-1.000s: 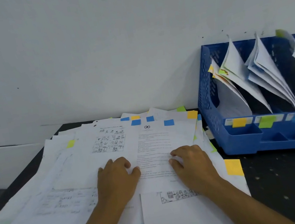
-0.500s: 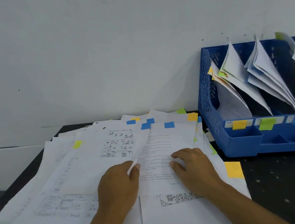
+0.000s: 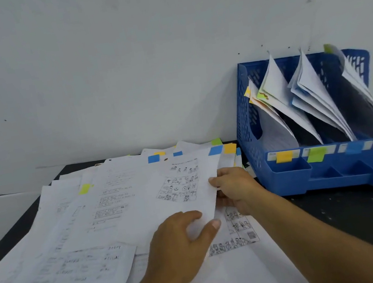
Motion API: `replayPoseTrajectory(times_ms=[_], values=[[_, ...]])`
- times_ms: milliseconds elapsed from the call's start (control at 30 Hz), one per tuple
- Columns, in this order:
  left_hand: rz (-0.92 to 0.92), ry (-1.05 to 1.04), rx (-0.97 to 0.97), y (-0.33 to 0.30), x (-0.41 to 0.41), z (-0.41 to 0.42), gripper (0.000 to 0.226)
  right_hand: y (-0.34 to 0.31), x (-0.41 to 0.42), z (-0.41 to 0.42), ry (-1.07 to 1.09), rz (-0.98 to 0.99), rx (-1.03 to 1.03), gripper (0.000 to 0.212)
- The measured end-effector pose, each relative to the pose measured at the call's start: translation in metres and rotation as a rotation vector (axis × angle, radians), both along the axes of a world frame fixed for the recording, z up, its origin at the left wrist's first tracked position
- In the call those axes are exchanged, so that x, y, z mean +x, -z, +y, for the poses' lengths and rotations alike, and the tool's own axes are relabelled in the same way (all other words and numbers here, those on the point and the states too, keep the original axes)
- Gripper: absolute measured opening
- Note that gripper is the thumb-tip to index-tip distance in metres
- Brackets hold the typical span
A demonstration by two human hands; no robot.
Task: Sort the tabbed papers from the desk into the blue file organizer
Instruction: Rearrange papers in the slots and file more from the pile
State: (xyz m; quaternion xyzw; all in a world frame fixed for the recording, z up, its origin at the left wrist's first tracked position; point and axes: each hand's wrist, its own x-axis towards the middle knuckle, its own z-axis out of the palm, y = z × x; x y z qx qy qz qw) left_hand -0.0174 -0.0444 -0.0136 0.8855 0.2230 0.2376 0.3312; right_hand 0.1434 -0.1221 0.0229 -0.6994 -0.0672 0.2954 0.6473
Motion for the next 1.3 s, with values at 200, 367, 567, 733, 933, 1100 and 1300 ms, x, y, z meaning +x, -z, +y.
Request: replayPoseTrajectory(times_ms=[200, 367, 567, 733, 933, 1100, 1300], values=[[0.007, -0.168, -0.183, -0.031, 0.015, 0.038, 0.056, -0.013, 0.01, -0.023, -0.066, -0.142, 0.015, 0.013], [-0.144, -0.243, -0.511, -0.053, 0.038, 0.064, 0.067, -0.038, 0.012, -0.058, -0.136, -0.277, 0.064, 0.014], [-0.289, -0.043, -0.742, -0.073, 0.058, 0.06, 0.014, -0.067, 0.017, -0.105, -0.088, -0.335, 0.089, 0.014], [-0.328, 0.103, -0.71, -0.095, 0.077, 0.032, 0.013, -0.093, 0.024, -0.143, 0.014, -0.443, 0.033, 0.015], [-0.339, 0.199, -0.625, -0.13, 0.103, -0.001, 0.009, -0.124, 0.032, -0.193, 0.16, -0.606, -0.071, 0.018], [-0.418, 0.175, -0.608, -0.159, 0.136, -0.027, 0.009, -0.162, 0.044, -0.23, 0.441, -0.69, 0.025, 0.023], [-0.436, 0.119, -0.545, -0.165, 0.174, -0.061, 0.008, -0.205, 0.059, -0.261, 0.764, -0.817, 0.141, 0.016]])
